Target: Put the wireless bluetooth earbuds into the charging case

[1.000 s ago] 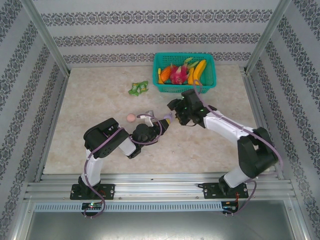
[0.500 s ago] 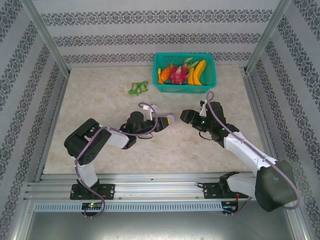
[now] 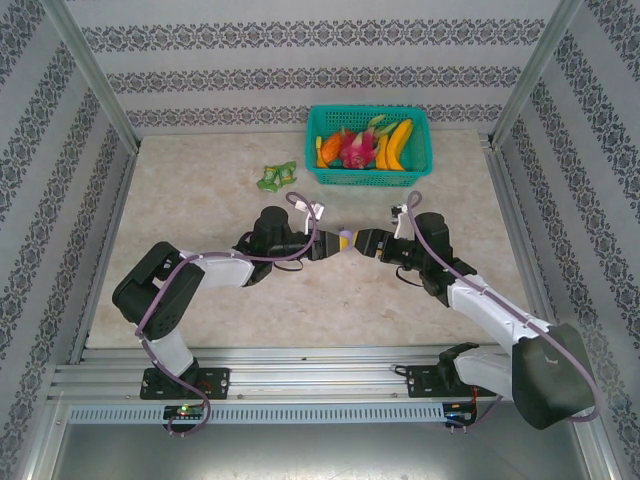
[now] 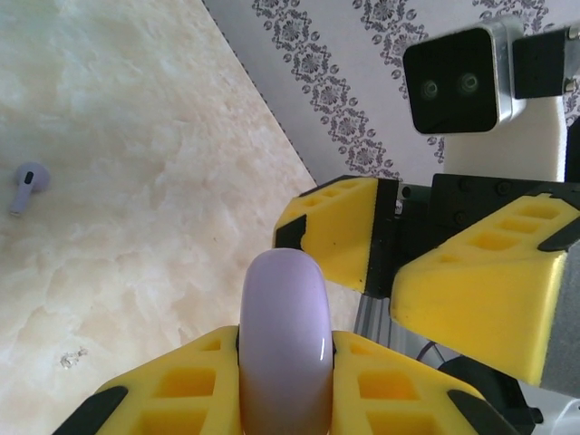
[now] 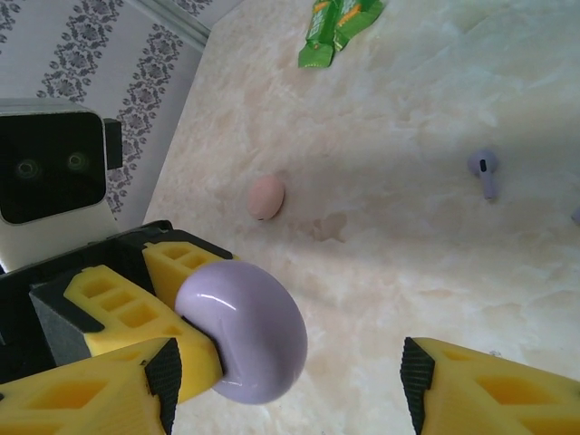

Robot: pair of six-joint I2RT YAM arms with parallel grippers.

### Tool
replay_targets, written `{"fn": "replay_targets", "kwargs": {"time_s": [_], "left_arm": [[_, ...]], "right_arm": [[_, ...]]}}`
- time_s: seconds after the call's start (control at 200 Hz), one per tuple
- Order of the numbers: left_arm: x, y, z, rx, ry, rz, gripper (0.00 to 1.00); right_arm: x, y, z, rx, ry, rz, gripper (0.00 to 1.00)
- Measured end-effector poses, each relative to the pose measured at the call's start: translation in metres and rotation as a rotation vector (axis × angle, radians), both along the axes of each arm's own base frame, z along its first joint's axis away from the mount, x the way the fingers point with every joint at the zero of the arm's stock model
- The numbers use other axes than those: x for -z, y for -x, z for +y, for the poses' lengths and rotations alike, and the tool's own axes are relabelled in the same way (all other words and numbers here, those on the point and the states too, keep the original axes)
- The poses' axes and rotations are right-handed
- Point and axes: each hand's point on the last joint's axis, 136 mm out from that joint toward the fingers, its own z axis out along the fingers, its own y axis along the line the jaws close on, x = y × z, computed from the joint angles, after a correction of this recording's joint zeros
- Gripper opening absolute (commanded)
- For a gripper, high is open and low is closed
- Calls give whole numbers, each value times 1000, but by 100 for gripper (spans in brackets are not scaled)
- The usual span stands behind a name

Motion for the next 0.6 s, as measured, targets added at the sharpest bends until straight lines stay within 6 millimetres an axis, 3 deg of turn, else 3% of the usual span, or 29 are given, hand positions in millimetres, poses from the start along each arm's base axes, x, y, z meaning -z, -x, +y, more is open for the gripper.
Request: {"fn": "replay_targets", "kwargs": {"time_s": [0.4, 0.51, 0.6], "left_arm": [[-2, 0, 3, 0, -14, 16, 5], [-11, 3, 4, 2, -6, 4, 5], [-26, 6, 4, 12, 17, -25, 5]], "right_arm": [[18, -8, 1, 2, 10, 15, 58], [24, -14, -6, 26, 8, 16, 57], [41, -14, -9, 39, 24, 61, 56]]}}
